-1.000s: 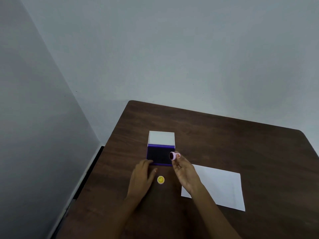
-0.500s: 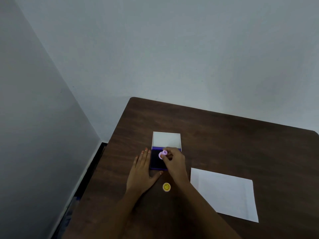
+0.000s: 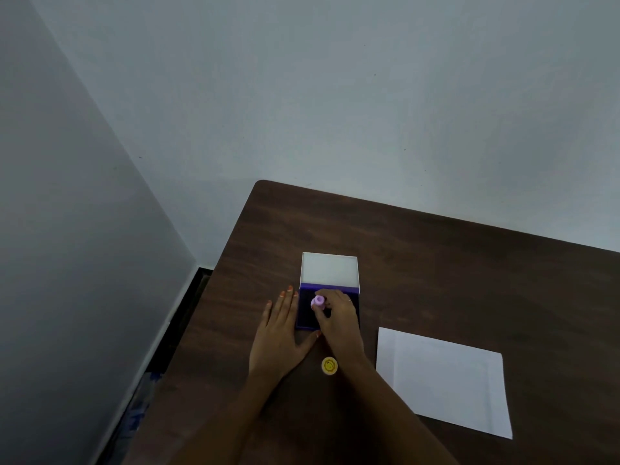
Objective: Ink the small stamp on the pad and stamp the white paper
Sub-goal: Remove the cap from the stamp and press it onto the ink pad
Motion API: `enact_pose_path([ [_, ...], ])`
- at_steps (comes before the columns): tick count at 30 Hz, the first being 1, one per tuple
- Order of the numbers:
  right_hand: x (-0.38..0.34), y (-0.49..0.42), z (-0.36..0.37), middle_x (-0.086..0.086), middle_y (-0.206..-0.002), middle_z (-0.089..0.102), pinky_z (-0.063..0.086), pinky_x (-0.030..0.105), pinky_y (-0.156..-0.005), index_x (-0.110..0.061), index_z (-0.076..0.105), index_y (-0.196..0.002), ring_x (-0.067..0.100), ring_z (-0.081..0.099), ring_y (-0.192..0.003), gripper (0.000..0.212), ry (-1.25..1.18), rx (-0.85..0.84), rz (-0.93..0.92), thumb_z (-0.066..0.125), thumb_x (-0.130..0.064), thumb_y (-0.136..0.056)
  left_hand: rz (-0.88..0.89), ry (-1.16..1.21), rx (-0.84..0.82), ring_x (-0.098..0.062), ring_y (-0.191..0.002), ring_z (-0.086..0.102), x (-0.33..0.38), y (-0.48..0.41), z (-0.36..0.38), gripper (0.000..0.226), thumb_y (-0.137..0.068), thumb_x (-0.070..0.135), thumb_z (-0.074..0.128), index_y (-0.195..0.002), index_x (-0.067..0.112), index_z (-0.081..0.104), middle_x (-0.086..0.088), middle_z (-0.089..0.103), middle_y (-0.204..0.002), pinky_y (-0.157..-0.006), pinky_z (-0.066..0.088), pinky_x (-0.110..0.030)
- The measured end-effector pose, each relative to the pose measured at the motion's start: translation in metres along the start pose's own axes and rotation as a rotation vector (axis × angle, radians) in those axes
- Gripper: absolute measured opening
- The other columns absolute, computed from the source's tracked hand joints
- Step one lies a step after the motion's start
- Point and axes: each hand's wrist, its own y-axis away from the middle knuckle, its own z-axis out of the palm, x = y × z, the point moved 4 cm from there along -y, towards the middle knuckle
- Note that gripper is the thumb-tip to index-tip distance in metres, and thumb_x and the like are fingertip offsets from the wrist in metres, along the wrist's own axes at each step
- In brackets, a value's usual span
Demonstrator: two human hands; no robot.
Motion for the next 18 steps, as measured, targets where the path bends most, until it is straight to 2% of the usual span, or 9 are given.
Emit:
enact_pose_path([
  [6,-0.0009,-0.0018,0.0009,0.017,-0.117,0.063,0.031,0.017,-0.088,-0.001,0.057,-0.112,0.025,0.054,-0.110,0.028,0.024,0.009,0.003,0.050,-0.017,-0.091,-0.006,0.008,-0.011,-0.008,-0.137,0.001,-0.0006,0.0002,0.0002,0.106,-0.068,0.082,-0.008,-0.147,0.015,0.015,-0.005,0.015,-0.155,-0.112,0.001,-0.032],
  [11,-0.0011,-0.0008,0.0011,0.017,-0.117,0.062,0.040,0.027,-0.094,-0.001,0.057,-0.113,0.026,0.054,-0.111,0.028,0.004,0.004,0.015,0.052,-0.017,-0.090,-0.004,0.013,0.004,-0.011,-0.137,0.005,0.0005,0.0006,-0.0005,0.102,-0.071,0.080,-0.005,-0.146,0.014,0.017,-0.007,0.019,-0.154,-0.112,0.003,-0.034],
  [15,-0.0013,0.0004,0.0009,0.018,-0.116,0.062,0.035,0.020,-0.088,-0.001,0.057,-0.112,0.025,0.054,-0.110,0.027,-0.004,0.009,0.005,0.052,-0.016,-0.090,-0.002,0.010,0.008,-0.010,-0.137,0.003,0.0007,0.0009,-0.0012,0.103,-0.070,0.081,-0.006,-0.146,0.015,0.015,-0.006,0.018,-0.154,-0.112,0.002,-0.033],
  [18,-0.0025,0.0009,0.0000,0.017,-0.117,0.062,0.038,0.023,-0.091,-0.001,0.056,-0.112,0.025,0.054,-0.111,0.027,-0.003,0.009,0.018,0.052,-0.015,-0.089,-0.008,0.009,0.013,-0.010,-0.138,0.004,0.0019,0.0015,-0.0019,0.103,-0.070,0.081,-0.006,-0.146,0.015,0.014,-0.006,0.017,-0.155,-0.112,0.001,-0.032],
])
